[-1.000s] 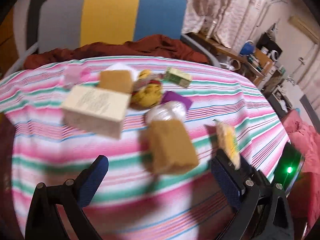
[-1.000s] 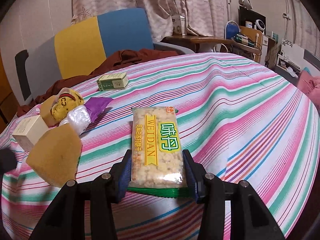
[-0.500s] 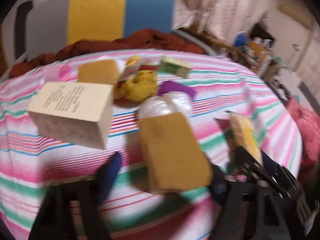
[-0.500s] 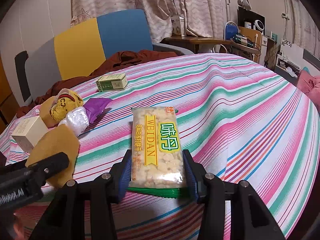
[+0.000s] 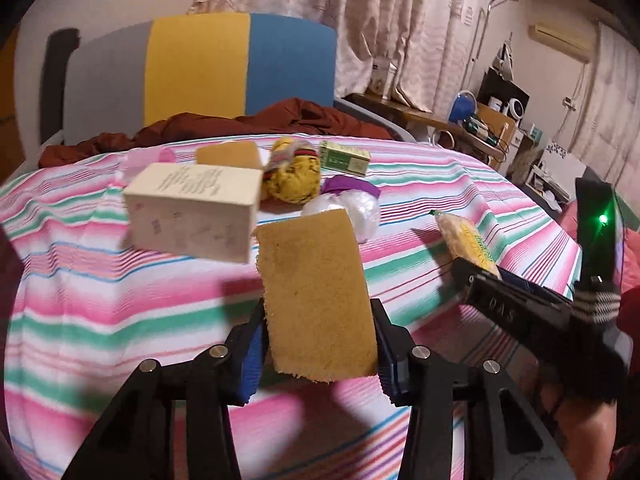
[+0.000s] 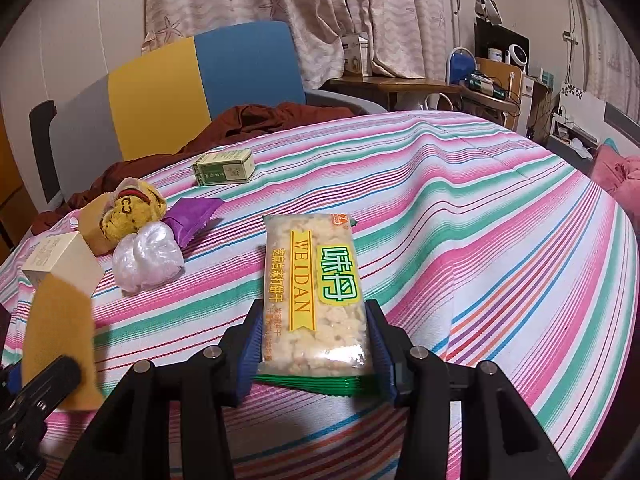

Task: Organize objects
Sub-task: 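Grasp the second tan sponge with the left tool while the right tool holds the snack bag, then place the sponge and snack bag into the gold tray, opening both tools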

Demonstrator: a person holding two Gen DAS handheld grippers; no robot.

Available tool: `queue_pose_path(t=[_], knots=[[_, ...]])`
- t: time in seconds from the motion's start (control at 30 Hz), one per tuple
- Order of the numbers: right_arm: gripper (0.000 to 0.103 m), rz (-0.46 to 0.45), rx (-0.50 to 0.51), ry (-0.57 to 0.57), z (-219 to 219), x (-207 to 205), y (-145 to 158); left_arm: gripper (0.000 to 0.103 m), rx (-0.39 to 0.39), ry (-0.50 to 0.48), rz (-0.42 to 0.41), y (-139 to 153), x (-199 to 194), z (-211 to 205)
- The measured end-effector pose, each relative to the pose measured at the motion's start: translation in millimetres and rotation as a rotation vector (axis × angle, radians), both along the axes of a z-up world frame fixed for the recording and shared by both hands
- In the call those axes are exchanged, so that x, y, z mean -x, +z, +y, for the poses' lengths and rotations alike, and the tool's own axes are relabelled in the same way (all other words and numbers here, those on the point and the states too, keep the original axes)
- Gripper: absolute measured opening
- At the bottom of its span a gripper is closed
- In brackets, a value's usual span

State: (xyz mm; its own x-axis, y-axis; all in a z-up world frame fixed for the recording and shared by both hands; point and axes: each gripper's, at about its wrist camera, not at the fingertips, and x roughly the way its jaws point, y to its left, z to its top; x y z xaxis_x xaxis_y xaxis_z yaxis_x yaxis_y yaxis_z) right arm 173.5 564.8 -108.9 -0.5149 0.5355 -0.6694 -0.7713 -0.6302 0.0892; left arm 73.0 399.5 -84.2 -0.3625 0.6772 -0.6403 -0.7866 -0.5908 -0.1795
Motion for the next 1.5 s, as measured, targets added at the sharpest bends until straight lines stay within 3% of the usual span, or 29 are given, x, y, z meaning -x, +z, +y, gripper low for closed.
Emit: queue_pose_path(t=[0.1,0.23,0.53,0.97,1.2,1.37,1.5], knots=[[0.048,-0.009,-0.030,0.002,-4,2,3,0.047,-0.015,0.018,0.014,-1,-6,-15],[0.048,-0.035,-0.059,0.018,-10,7,4,0.046,0.015,-0.017,0.095,-2,-30,-31],[0.048,-0.074,-0.143,0.039,-24,15,8,0.046,-0.050,0.022,0.033,17,-36,-90],[0.048,-0.152,-0.402,0.193,-79,37,16,0.046,-0.141,0.269,-0.036,46,17,-196],[0.048,-0.161,-0.418,0.242,-92,39,20,0.046,-0.152,0.397,-0.088,45,49,-248],[0.048,-0.048,-0.293,0.255,-113,27,36,0.046,-0.108,0.458,-0.087,44,79,-267],[0.048,0.065,-0.211,0.328,-145,26,55,0.046,-0.071,0.502,-0.114,35,104,-280]])
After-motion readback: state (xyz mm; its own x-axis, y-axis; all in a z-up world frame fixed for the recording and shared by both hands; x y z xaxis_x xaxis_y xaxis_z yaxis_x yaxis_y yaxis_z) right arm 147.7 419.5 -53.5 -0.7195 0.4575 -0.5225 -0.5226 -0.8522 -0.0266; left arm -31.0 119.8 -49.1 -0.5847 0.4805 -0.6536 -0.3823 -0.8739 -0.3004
